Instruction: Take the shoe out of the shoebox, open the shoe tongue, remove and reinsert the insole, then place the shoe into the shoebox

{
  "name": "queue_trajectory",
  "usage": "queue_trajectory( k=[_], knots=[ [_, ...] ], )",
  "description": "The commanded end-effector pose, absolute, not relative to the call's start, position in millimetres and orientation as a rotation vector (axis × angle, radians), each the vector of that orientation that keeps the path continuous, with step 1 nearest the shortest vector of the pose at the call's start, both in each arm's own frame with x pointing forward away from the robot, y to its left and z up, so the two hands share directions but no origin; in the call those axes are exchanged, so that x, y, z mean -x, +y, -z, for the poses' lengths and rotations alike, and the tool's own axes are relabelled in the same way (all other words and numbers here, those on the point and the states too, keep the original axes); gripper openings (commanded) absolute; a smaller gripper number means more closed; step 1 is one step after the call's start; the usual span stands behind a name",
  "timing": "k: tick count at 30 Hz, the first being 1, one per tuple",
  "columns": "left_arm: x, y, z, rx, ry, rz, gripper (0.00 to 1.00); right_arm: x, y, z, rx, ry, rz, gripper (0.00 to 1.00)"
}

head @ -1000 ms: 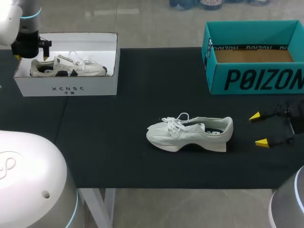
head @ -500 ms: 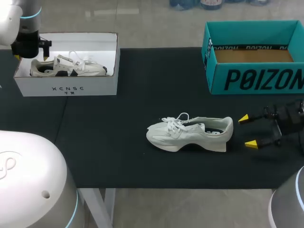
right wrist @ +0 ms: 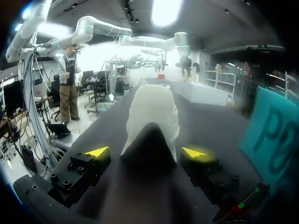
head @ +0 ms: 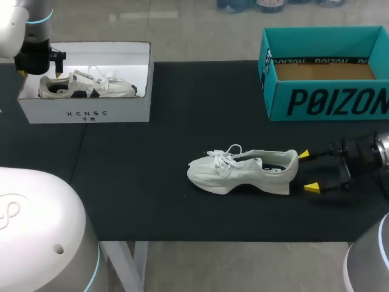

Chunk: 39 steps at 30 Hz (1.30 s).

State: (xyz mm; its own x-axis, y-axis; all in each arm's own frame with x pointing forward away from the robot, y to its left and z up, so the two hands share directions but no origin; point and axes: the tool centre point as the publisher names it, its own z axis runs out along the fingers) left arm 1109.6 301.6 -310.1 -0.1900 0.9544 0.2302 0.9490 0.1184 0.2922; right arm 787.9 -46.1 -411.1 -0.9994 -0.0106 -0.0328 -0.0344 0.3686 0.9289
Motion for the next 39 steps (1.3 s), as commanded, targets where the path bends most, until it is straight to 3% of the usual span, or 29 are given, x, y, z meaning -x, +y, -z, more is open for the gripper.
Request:
queue_trajectory(
  k=[1, 39],
  knots=[
    [-1109, 302, 310, -1.990, 2.337, -0.595, 1.00, -779, -37, 412, 0.013, 2.555, -1.745, 1.00],
    [-1109, 302, 310, -1.990, 2.337, -0.595, 1.00, -801, -1, 418, 0.070, 2.580, -1.702, 1.00]
  ],
)
